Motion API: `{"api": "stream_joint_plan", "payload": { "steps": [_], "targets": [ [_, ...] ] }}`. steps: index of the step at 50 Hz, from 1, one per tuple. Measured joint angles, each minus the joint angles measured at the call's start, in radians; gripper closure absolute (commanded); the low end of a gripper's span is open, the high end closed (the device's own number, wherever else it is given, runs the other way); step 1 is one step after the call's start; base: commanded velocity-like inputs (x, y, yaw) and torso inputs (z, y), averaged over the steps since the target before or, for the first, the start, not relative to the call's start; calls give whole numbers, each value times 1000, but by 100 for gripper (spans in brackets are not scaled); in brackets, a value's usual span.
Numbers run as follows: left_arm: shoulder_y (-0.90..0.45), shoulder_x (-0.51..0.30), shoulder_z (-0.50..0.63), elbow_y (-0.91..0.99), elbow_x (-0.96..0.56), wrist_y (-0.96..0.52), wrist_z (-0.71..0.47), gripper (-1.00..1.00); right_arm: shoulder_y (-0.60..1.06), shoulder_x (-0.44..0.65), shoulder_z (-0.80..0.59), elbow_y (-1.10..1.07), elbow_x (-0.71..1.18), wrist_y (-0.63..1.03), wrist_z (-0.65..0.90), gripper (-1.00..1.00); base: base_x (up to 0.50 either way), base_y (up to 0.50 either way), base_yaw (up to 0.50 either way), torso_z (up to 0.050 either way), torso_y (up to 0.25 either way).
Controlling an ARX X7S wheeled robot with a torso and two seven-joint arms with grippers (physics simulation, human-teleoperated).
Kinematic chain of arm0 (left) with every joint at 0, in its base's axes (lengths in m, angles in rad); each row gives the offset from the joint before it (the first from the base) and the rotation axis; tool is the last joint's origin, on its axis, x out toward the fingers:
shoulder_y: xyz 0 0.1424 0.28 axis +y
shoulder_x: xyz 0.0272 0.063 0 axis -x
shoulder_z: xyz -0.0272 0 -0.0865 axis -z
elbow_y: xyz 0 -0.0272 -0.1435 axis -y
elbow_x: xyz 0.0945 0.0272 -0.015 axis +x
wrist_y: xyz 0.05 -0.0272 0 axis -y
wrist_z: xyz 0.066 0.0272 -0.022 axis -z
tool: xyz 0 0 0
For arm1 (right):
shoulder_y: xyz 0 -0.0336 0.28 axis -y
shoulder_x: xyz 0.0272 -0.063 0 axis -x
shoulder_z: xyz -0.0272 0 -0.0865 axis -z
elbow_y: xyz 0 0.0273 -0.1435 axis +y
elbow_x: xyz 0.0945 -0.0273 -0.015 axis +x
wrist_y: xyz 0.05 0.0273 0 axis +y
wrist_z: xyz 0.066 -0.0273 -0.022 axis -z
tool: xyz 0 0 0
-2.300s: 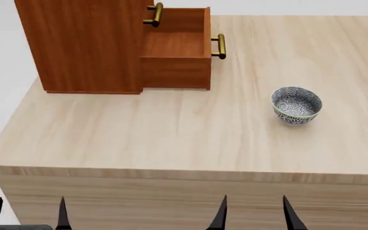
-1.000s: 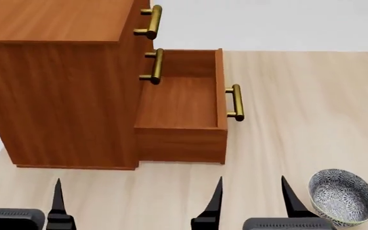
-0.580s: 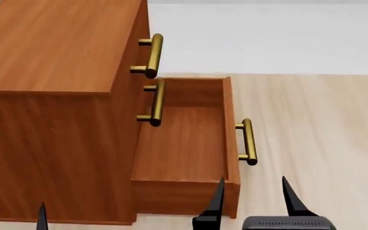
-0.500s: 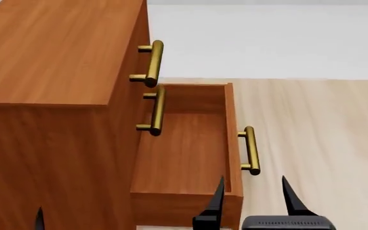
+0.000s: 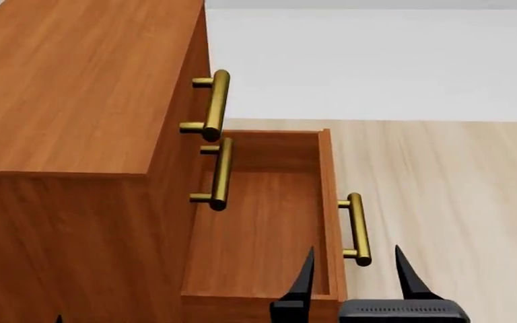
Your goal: Put the bowl in the bottom drawer of the cabinet.
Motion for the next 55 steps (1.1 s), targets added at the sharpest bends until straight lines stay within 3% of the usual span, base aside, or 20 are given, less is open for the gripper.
{"api": "stream_joint_plan", "payload": {
  "steps": [13, 26, 55],
  "targets": [
    [23, -12, -7, 18, -14, 5, -2, -100, 10, 3, -6, 10, 5, 1, 5, -100, 500, 57, 0, 0, 0],
    [14, -8, -23, 0, -30, 8, -13, -100, 5, 15, -6, -28, 23, 39, 9, -100, 0, 0, 0, 0, 0],
    [-24, -7, -32, -47, -43, 9, -29, -100, 29, 181, 201, -350, 215, 503, -2, -100, 0, 0, 0, 0, 0]
  ]
}}
